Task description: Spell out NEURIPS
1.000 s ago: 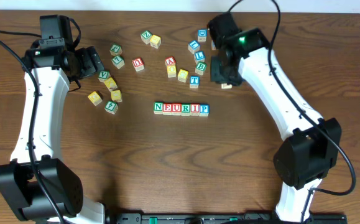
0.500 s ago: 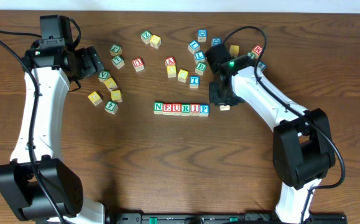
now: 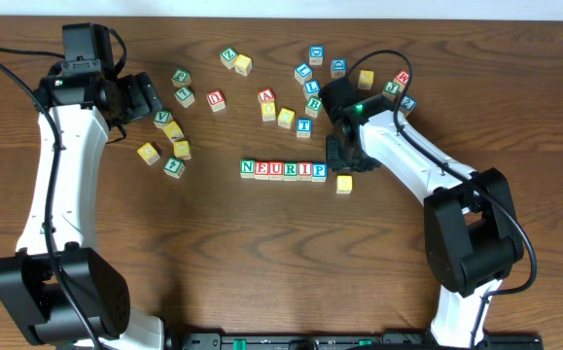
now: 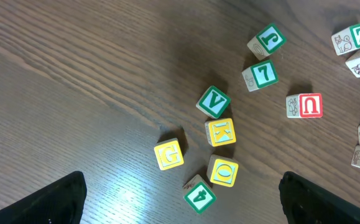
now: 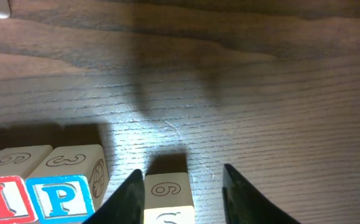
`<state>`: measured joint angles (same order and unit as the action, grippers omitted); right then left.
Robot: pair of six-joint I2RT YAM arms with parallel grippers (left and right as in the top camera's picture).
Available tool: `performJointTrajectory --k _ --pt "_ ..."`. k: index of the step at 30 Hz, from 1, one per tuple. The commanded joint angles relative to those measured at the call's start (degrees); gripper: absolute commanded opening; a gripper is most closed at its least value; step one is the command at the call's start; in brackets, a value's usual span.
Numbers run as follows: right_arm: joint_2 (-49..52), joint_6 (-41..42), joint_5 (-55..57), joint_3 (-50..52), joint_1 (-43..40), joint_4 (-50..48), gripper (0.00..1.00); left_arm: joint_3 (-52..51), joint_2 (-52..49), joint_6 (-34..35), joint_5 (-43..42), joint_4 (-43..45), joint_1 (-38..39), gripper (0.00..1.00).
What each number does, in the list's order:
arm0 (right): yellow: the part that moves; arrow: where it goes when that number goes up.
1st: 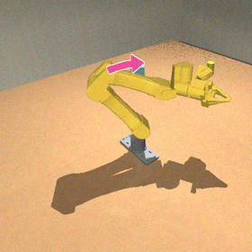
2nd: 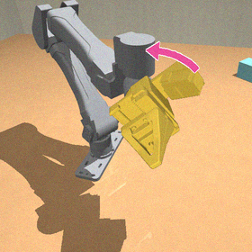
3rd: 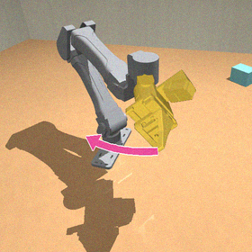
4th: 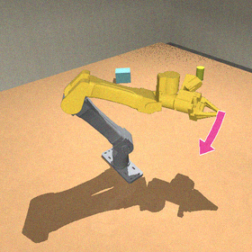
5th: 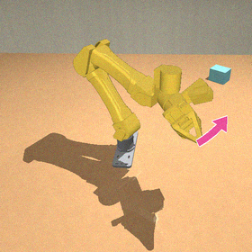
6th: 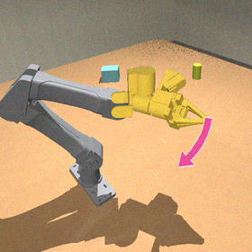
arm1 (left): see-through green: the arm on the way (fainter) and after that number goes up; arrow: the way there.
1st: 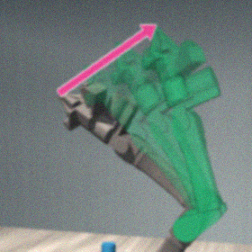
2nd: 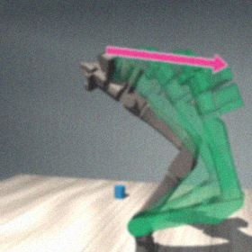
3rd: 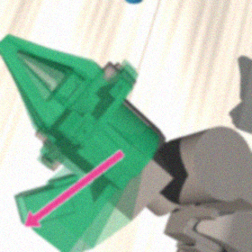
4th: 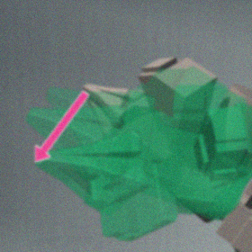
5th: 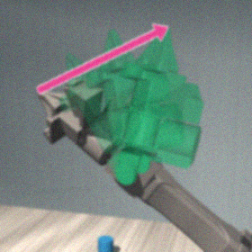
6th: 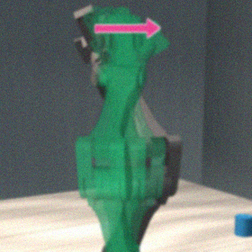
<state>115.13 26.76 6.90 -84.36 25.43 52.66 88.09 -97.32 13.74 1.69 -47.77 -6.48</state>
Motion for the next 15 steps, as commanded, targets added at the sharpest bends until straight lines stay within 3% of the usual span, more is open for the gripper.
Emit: performJointTrajectory --k 1,4,9,11,15 --pt "0.26 0.66 -0.33 0.13 0.55 -0.81 0.31 0.52 -0.74 0.13 0.48 -0.17 -0.09 0.98" --pt "-0.22 0.39 -2.29 -1.66 0.46 -0.17 0.26 0.52 -0.74 0.13 0.5 -0.17 -0.09 0.98" --pt "-2.58 0.42 -4.55 -5.01 0.48 6.99 0.26 0.52 -0.74 0.13 0.48 -0.17 -0.09 0.97" --pt "-2.58 0.39 -6.75 -4.96 0.5 9.09 0.21 0.52 -0.74 0.13 0.48 -0.17 -0.09 0.98" --pt "-2.51 0.39 -9.44 -3.54 1.7 13.7 0.01 0.52 -0.74 0.13 0.5 -0.17 -0.09 0.97"
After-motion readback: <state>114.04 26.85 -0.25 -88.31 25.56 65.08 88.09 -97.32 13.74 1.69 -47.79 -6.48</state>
